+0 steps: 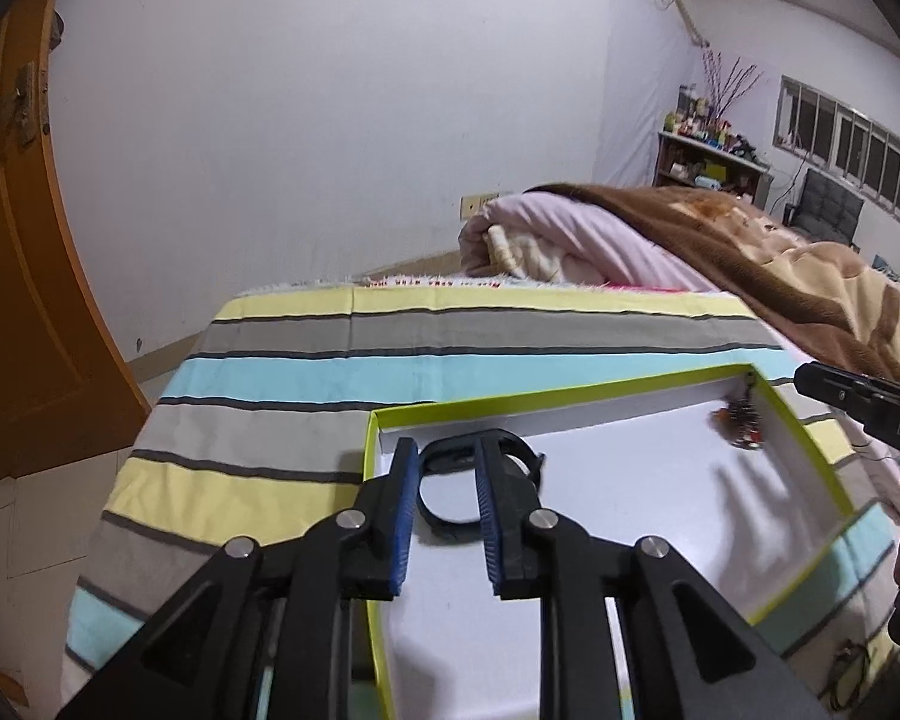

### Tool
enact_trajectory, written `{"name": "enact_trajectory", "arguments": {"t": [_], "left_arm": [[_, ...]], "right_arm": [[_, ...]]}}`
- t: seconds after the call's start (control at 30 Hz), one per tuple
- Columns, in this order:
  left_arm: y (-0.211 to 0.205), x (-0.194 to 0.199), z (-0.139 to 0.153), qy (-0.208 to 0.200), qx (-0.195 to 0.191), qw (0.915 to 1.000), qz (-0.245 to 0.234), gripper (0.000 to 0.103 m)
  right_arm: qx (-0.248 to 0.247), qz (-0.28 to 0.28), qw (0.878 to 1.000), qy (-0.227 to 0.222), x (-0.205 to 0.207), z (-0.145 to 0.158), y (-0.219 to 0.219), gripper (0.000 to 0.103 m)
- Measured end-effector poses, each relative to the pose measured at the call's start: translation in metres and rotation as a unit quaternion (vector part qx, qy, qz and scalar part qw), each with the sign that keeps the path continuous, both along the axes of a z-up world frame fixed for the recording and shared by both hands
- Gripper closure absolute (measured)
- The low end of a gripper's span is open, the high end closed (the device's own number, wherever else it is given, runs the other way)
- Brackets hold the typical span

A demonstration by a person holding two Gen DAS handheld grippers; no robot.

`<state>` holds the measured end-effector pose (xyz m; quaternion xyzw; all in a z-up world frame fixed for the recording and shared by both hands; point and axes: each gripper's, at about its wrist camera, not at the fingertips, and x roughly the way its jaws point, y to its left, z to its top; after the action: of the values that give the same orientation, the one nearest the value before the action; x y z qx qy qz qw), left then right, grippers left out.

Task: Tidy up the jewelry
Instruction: 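Carry both items into the green box and open both tools to release them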

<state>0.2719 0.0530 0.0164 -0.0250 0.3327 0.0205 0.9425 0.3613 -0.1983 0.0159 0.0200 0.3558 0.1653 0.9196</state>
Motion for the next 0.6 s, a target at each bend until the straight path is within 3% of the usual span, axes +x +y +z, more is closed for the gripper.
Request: {"name": "enact_trajectory", "arguments": {"t": [0.33, 0.6], "left_arm": [[-0.015, -0.077, 0.027, -0.045, -0.007, 0.9989, -0.006, 0.083], [-0.027, -0.137, 0.028, -0.065, -0.014, 0.9977, -0.017, 0.083]], "right_arm": [[0.008, 0.008, 0.999, -0.047, -0.095, 0.027, -0.007, 0.084], [-0.008, 0.01, 0.998, -0.067, -0.163, 0.027, -0.006, 0.084]]}}
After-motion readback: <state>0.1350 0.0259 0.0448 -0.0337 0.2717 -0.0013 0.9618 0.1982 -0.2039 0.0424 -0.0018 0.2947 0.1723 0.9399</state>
